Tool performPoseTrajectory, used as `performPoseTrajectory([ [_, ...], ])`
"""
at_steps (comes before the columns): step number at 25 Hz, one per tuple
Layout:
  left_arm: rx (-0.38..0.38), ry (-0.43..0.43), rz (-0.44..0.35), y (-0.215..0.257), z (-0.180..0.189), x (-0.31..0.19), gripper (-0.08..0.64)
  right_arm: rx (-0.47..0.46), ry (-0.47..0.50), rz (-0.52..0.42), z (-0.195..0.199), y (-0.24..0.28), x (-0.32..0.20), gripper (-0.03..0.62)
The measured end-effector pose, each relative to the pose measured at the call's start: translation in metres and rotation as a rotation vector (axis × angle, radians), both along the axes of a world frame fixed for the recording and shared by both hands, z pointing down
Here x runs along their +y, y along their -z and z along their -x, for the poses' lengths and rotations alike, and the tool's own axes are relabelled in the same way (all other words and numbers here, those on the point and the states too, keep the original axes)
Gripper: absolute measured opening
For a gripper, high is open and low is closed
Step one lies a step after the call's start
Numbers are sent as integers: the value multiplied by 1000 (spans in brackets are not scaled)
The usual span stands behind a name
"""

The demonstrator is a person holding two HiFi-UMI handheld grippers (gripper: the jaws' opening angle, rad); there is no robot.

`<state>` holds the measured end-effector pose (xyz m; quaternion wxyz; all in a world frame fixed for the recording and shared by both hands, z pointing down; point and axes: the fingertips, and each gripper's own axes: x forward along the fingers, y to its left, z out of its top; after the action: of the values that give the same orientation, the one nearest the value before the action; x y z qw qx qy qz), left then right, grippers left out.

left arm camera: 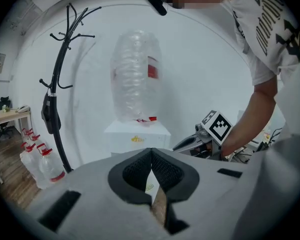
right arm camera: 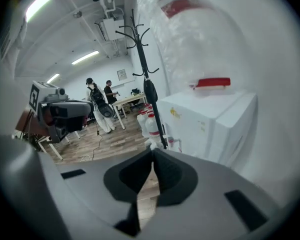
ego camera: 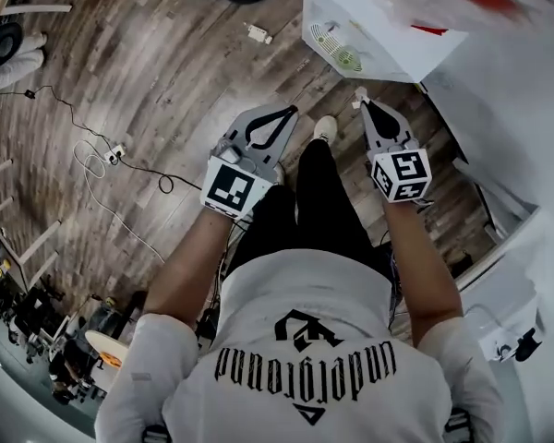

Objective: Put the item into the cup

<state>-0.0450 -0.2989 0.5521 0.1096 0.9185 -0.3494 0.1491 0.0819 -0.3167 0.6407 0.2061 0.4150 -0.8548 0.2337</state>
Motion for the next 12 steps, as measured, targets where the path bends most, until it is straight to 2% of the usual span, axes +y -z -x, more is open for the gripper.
performPoseTrajectory([
  [8,-25,-21,48,-84,-18,-38,8,38,-60,113,-2,-100,-34,22],
  [12,-30,15,96,-126,-16,-52,8,47,-106,175,-3,-143,-44,24],
])
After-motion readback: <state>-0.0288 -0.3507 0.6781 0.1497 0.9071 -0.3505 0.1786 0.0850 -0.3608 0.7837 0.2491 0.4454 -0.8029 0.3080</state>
